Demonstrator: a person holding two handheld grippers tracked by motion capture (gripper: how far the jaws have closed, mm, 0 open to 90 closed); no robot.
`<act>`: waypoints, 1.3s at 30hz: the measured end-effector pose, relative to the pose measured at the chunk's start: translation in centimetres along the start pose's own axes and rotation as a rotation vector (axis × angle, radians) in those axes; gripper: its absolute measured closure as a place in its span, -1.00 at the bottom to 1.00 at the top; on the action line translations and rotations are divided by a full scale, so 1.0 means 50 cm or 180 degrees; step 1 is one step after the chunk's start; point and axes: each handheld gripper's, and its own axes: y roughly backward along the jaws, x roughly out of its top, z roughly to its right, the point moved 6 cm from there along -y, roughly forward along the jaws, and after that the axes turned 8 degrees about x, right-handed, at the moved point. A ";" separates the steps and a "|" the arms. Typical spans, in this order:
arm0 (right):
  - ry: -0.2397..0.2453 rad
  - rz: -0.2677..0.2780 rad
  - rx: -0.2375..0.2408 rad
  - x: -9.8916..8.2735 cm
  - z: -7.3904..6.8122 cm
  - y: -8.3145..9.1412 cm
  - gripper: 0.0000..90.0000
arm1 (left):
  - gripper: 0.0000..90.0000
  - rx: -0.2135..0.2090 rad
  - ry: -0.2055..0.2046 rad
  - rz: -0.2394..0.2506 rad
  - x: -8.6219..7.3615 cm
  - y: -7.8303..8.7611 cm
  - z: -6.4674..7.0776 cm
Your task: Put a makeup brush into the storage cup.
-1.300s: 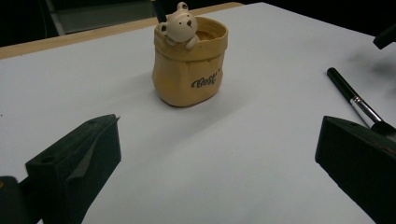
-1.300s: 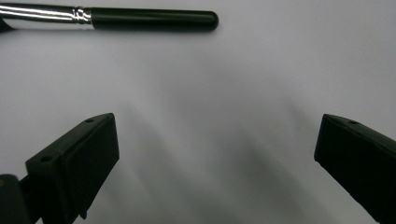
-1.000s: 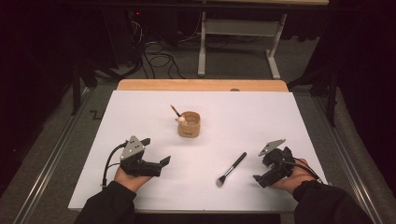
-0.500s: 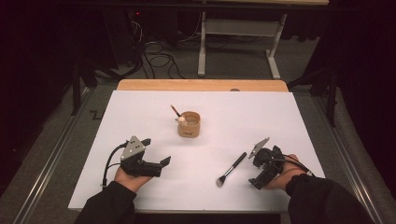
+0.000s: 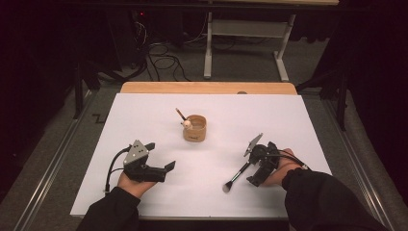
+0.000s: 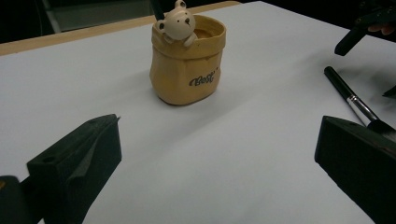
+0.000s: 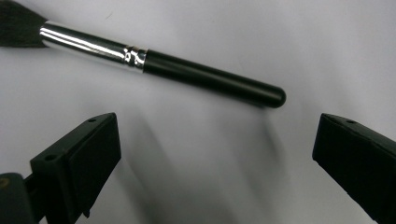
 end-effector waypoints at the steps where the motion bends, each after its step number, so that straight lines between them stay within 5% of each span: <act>1: 0.0012 0.0008 0.0002 0.003 0.002 -0.003 -0.96 | -0.97 0.0004 0.0007 0.0003 0.000 0.000 -0.001; 18: 0.0381 -0.0056 0.0148 0.038 0.005 -0.023 -0.89 | -0.97 -0.0041 0.0076 -0.0039 -0.002 0.000 -0.003; 39: 0.0372 -0.0061 0.0309 0.038 0.013 -0.032 -0.75 | -0.97 -0.0067 0.0122 -0.0061 -0.003 -0.002 -0.005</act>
